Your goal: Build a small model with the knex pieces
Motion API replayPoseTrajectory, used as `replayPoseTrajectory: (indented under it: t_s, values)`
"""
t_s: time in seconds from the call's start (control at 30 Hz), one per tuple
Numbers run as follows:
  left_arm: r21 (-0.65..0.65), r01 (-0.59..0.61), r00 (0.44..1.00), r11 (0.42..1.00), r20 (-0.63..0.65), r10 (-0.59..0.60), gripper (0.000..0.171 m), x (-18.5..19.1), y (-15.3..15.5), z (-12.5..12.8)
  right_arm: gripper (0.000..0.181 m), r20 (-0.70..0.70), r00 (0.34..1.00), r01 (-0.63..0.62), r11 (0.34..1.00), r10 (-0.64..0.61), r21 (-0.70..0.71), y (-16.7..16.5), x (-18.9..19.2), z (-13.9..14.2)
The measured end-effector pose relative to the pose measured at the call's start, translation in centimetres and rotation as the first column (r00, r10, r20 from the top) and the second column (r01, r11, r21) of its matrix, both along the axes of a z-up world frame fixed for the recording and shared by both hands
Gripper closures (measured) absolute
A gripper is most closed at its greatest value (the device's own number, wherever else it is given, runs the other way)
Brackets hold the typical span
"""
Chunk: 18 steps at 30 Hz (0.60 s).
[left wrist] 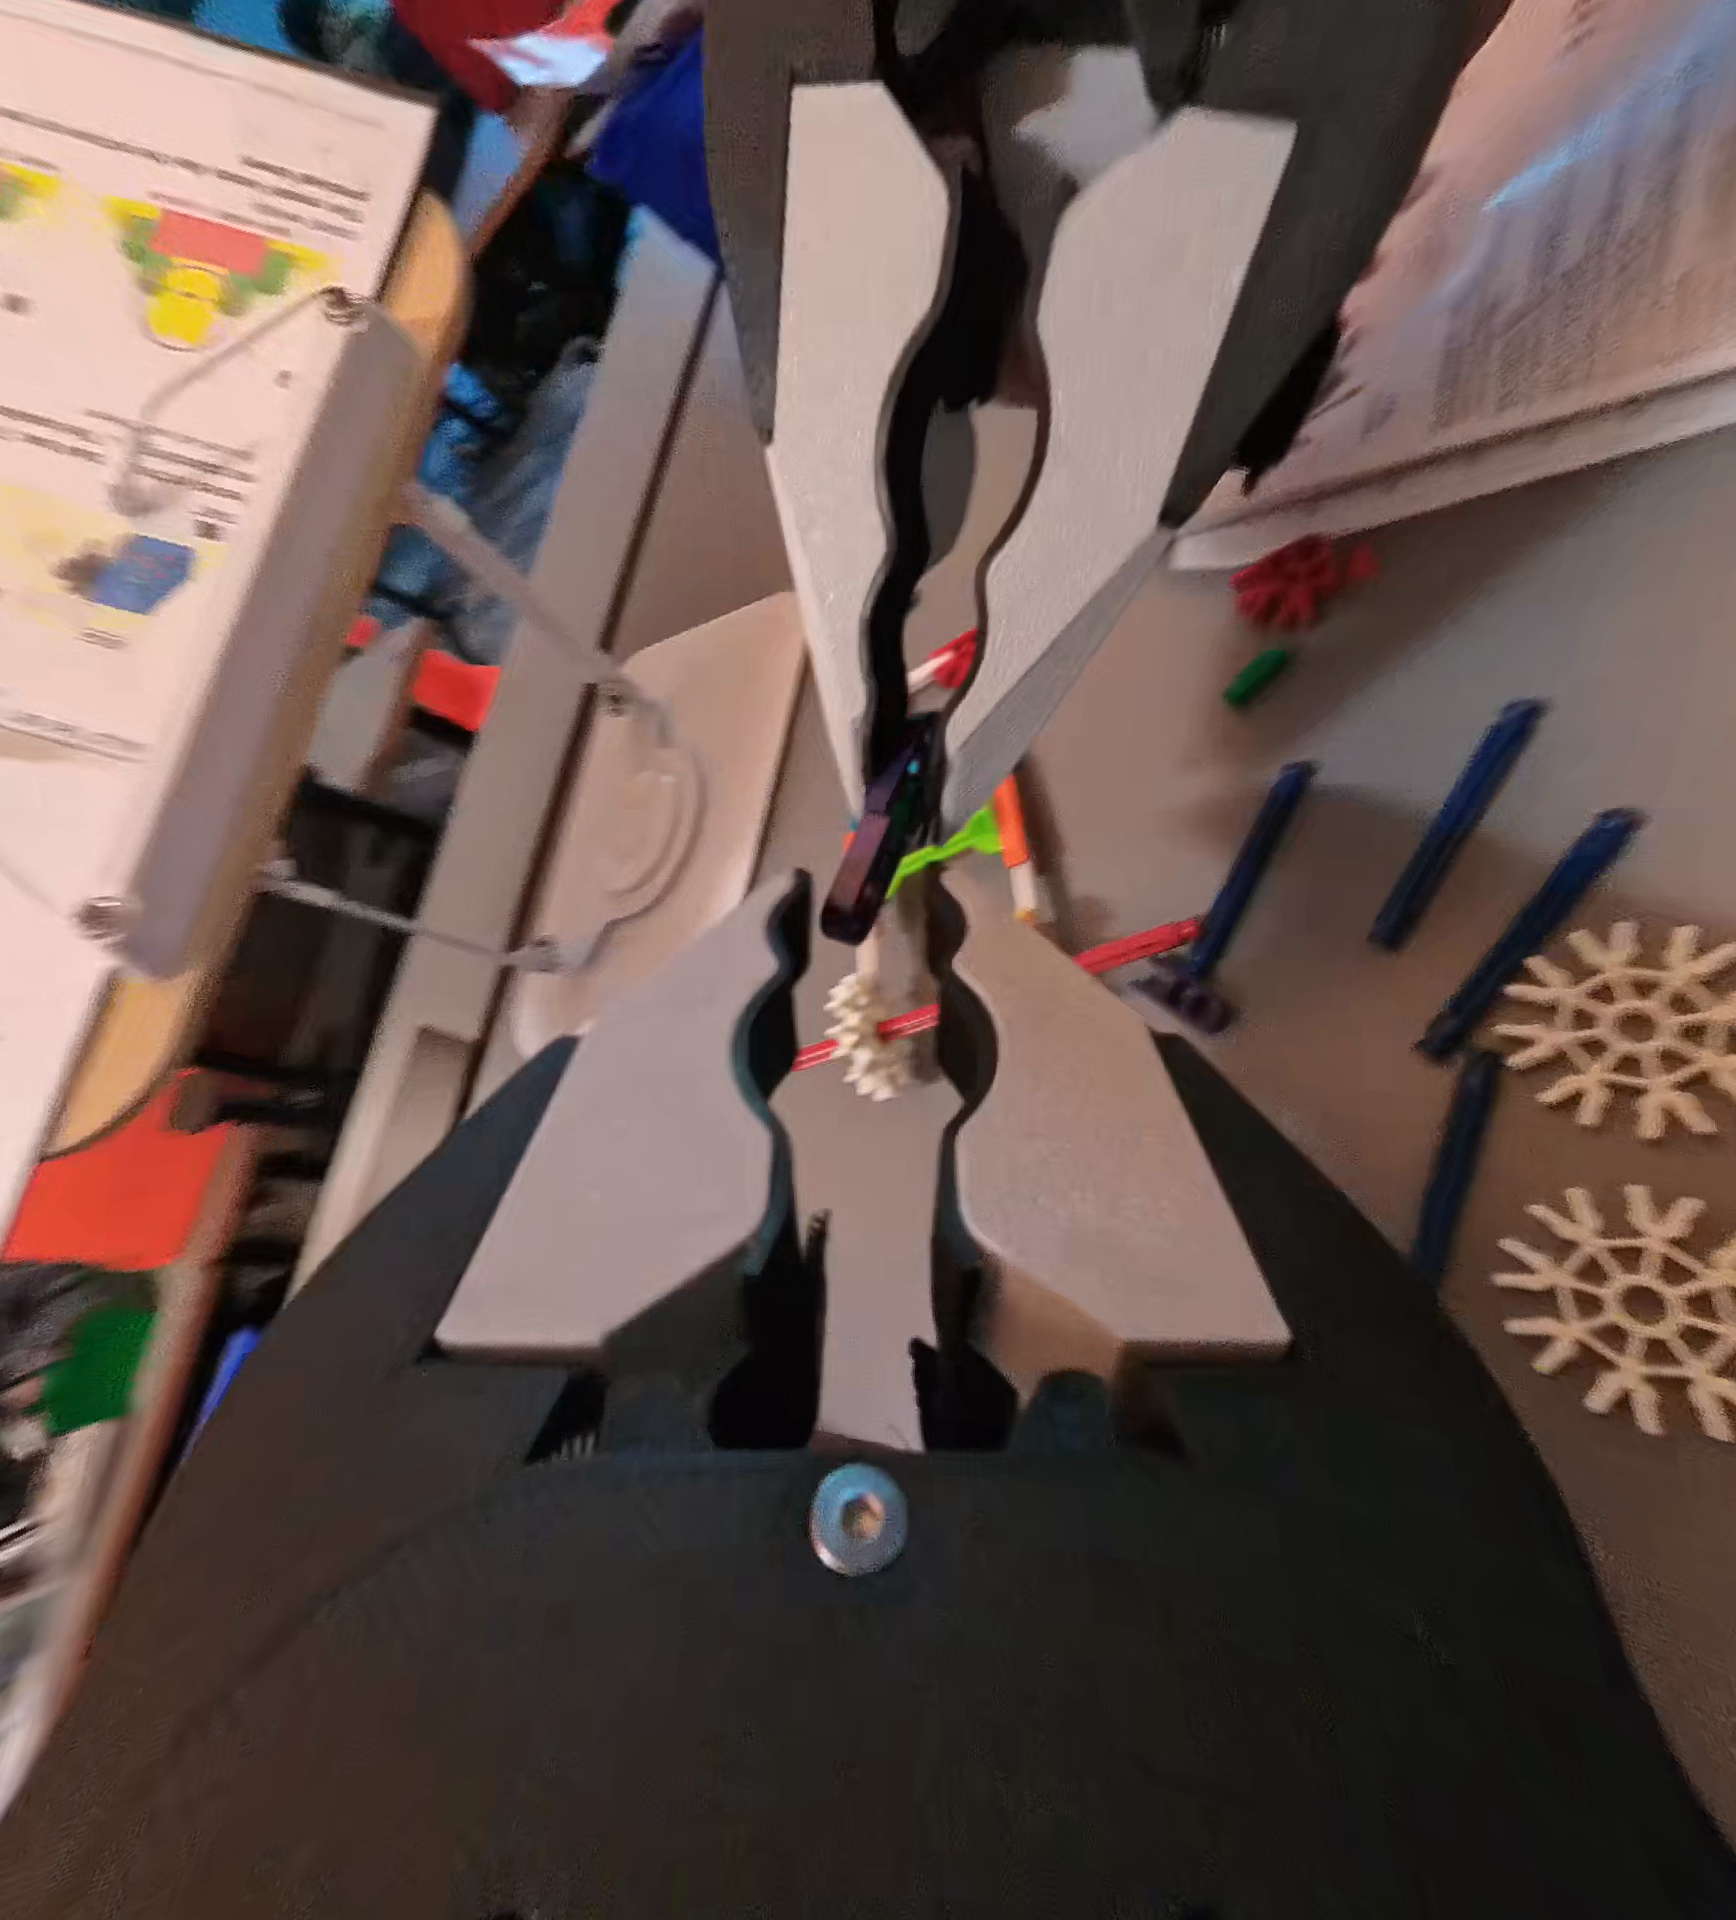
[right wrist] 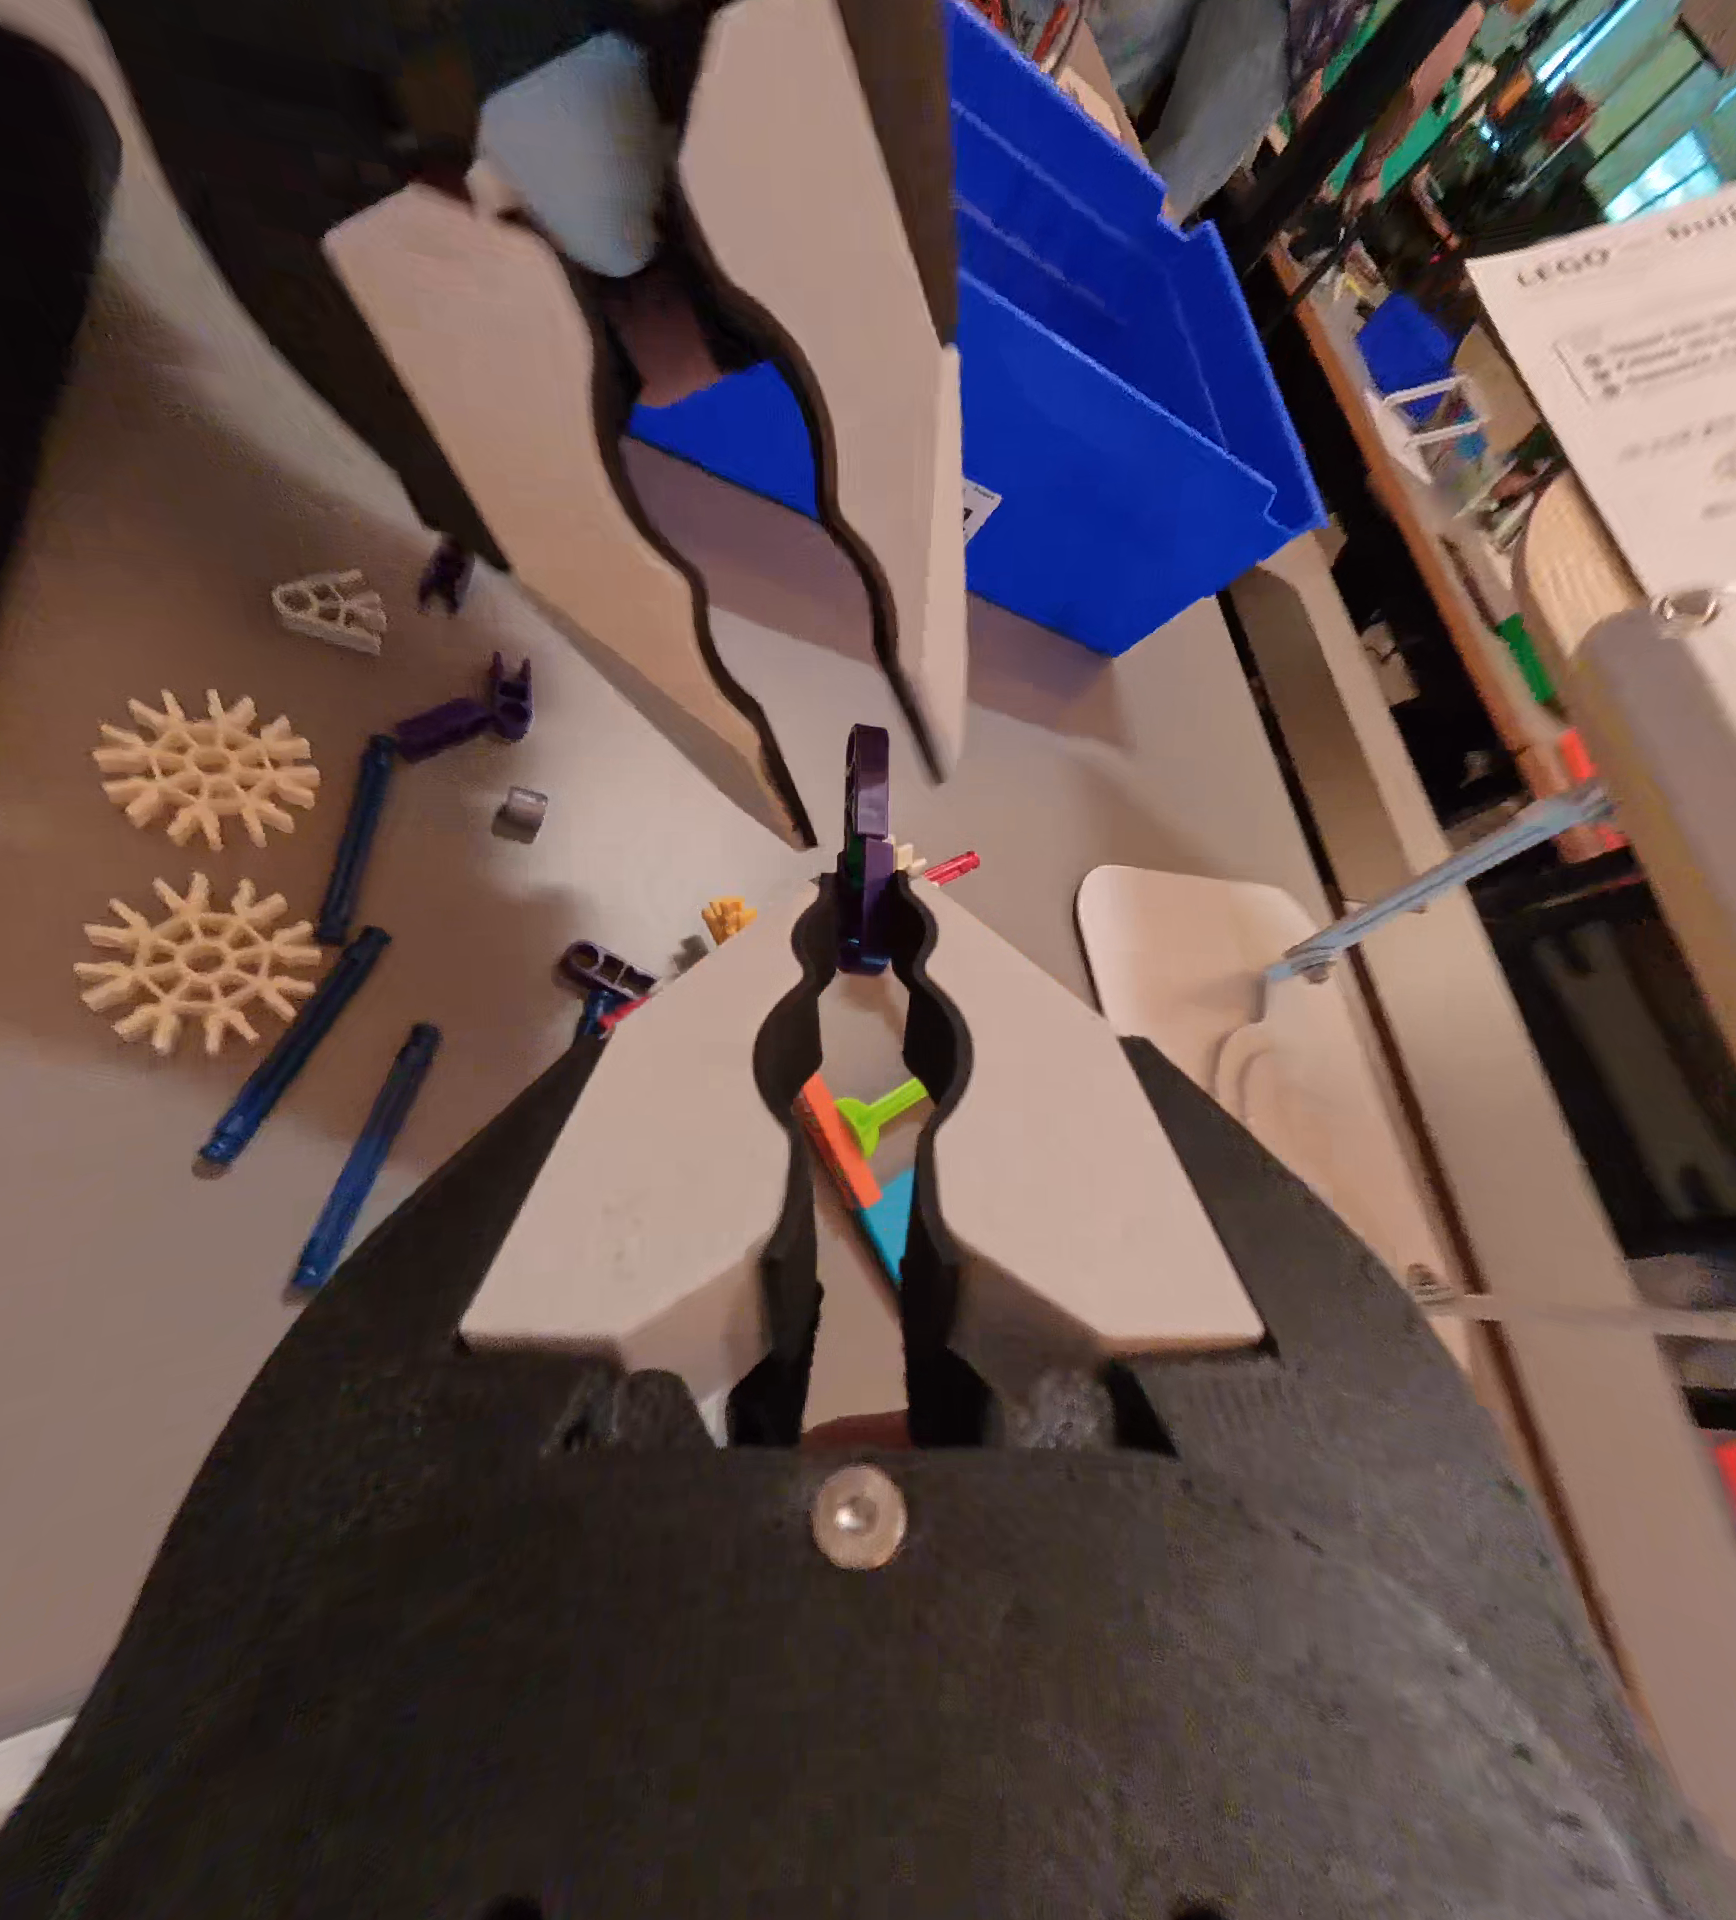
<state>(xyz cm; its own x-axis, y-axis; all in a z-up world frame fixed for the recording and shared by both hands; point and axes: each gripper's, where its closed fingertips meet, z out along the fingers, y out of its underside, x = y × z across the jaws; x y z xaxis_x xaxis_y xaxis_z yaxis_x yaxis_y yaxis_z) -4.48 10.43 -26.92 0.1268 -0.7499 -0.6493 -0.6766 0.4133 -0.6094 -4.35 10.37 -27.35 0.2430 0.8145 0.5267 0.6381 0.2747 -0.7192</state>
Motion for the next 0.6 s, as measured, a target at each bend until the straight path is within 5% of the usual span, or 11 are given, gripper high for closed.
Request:
replayPoseTrajectory:
  t_s: [0.2,0.4,0.6]
  values:
    - [-0.11,0.051,0.997,0.993,0.056,-0.045,0.162,0.3,-0.5,-0.4,0.174,0.063,0.998,-0.021,0.997,0.016,0.078,-0.2,0.2,-0.5]
    - [0.024,0.01,0.999,1.0,-0.049,-0.009,0.168,0.5,-0.3,-1.0,0.174,0.087,0.996,0.031,0.997,-0.037,0.07,0.6,0.6,-1.3]
    - [0.039,-0.088,0.996,0.995,-0.006,0.088,0.168,0.8,0.9,-0.4,0.177,0.066,0.987,0.137,0.986,-0.144,0.09,1.9,1.0,-0.8]
